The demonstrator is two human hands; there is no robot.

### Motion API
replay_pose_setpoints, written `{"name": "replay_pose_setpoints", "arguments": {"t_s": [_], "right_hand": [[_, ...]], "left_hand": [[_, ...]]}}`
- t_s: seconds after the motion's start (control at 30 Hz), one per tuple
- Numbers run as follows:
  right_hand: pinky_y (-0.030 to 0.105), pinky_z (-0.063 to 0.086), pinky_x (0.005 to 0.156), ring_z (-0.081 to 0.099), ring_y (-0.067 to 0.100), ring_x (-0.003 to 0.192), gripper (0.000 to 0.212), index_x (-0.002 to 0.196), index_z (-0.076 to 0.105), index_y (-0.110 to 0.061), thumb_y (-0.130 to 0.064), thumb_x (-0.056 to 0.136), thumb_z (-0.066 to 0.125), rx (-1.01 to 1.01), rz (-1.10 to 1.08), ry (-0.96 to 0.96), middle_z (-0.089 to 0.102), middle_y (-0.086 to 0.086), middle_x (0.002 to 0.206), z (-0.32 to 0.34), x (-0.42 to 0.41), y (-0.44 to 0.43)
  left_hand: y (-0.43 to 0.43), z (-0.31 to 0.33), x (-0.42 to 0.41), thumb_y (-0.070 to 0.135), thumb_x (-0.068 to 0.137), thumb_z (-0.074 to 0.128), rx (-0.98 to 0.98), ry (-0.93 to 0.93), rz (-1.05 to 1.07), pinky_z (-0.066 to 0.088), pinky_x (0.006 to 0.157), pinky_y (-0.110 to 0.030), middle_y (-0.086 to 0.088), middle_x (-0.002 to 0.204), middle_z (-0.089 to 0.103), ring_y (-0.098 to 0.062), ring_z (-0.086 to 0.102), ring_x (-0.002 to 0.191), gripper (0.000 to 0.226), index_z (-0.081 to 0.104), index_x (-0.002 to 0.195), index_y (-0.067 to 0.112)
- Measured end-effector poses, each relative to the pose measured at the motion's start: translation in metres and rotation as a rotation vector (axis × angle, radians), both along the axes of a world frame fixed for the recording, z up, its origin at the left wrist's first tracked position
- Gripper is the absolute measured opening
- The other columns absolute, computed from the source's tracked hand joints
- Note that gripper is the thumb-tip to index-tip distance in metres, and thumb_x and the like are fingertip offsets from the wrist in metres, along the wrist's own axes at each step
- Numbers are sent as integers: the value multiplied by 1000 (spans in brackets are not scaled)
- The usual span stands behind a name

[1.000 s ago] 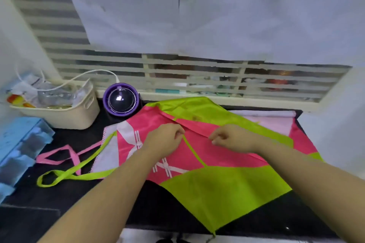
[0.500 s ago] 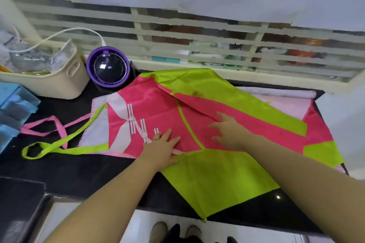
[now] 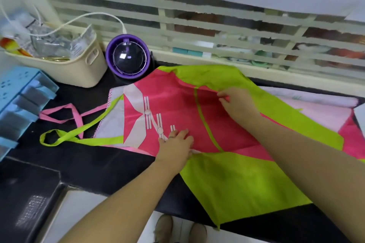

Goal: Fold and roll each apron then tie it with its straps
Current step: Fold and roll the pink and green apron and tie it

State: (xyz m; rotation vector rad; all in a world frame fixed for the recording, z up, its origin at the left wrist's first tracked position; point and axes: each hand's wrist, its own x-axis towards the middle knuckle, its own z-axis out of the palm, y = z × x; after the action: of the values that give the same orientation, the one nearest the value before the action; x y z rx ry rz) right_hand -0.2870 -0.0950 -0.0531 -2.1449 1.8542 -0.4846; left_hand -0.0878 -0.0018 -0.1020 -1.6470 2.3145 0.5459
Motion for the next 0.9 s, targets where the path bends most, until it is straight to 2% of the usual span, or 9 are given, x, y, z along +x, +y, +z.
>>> {"name": "replay_pose_setpoints", "arguments": {"t_s": [0.13,0.27,0.33,0.43,0.57,0.6,0.67,0.8,0.9], "right_hand": [[24,37,70,63,27,78,16,82,72,-8,1,77,61,-136,-104,-159,70,8,81,57,-28,17],[22,30,55,44,13,58,15,79,54,-11,3,82,49,-264,-236,-243,52,0,66,126,-57,35],[29,32,59,43,16,60,13,82,51,-10,-1,86,43,-341,-295,-248,49,2,68,156,-70,45],[36,37,67,52,29,76,15,88,51,-13,-16,83,36,-499,-366,-165,53,6,77,202,-85,58],[37,41,74,59,34,97,23,108,60,-16,-27,89,54,-621,-369,-2,64,10,94,265,-101,80],[38,42,74,59,35,99,23,106,63,-17,-32,90,56,-625,-366,57,66,12,97,279,-105,84],[35,37,62,60,37,89,27,80,61,-17,-41,91,54,-600,-365,132,63,10,77,306,-118,92],[34,28,59,49,30,70,43,57,43,-14,-33,93,55,-534,-439,39,43,-2,55,342,-141,99],[34,29,61,47,28,71,38,59,48,-12,-28,93,55,-514,-532,-51,47,5,59,359,-156,108]], "left_hand": [[-4,9,4,35,98,48,-59,114,5,46,94,-49,-1,132,48,-24,47,120,21,53,106,17],[-10,42,12,24,97,49,-228,318,-50,48,80,-35,4,106,51,-16,55,90,8,52,98,17],[-16,68,17,23,96,51,-243,445,-93,47,74,-34,5,96,50,-16,54,82,9,50,89,17],[-29,127,20,43,97,37,-279,541,-220,41,67,-28,6,76,49,-9,46,67,25,44,83,24],[-48,220,17,30,97,45,-335,639,-308,42,77,-24,7,86,57,-7,52,81,22,38,77,32],[-52,242,16,25,96,50,-317,665,-305,43,82,-24,5,94,60,-9,56,90,24,39,76,31],[-59,286,14,20,95,55,-265,720,-309,42,88,-18,4,105,62,-3,56,101,25,46,78,36],[-71,352,16,26,91,57,-283,887,-281,41,89,-19,8,108,63,12,56,90,19,53,73,32],[-79,393,19,10,96,52,-300,1053,-179,44,79,-41,-8,100,61,-5,57,71,25,52,75,22]]}}
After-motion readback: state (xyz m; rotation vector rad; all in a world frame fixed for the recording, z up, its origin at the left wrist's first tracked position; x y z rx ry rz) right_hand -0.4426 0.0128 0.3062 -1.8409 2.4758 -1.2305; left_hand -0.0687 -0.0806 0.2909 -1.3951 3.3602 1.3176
